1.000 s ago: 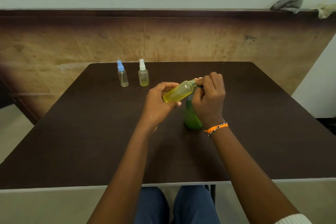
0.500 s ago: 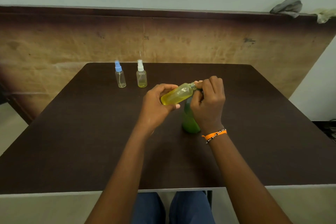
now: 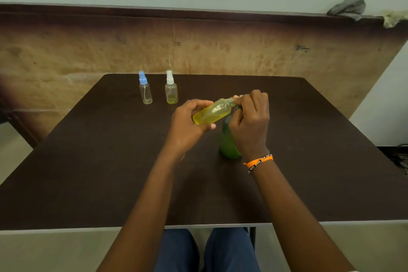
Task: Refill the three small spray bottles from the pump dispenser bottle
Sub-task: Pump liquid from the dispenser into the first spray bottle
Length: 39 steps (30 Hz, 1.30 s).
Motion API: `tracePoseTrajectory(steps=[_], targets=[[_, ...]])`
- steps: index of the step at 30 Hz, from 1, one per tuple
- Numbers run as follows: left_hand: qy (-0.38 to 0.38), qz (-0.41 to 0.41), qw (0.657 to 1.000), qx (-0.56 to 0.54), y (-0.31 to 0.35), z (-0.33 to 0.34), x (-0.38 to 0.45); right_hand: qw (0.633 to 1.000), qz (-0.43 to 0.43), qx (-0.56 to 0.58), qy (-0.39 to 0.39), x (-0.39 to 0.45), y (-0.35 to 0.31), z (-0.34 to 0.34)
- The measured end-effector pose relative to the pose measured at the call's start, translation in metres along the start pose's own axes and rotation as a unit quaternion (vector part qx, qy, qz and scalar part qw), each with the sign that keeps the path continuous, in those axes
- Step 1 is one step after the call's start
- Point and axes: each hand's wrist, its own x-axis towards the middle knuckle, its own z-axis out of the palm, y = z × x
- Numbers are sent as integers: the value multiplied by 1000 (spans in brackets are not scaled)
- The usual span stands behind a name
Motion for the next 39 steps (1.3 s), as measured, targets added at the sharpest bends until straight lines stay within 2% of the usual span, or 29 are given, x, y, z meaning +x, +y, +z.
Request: tracePoseTrajectory(steps=[5,15,20,26,33,39], targets=[[7,-3,1000,-12,2,0,0,1000,-4,6,-12,12,-3,-2],[1,-4,1000,-14,0,2,-1,1000,-5,7,10,6,5,2],[-4,-4,1000,-16,3,-2,1,999,-38,-7,-6,18,-1,-2],[-9,-7,1000,-9,1,0,-1,999,-31,-1,19,6,6,1],[-7,-10,1000,-16,2,-2,-1,998,-62,-15,-8,16,7,-2],[-1,-18,1000,-18,1,1,-2,999,-33,-4,16,8,3,0]])
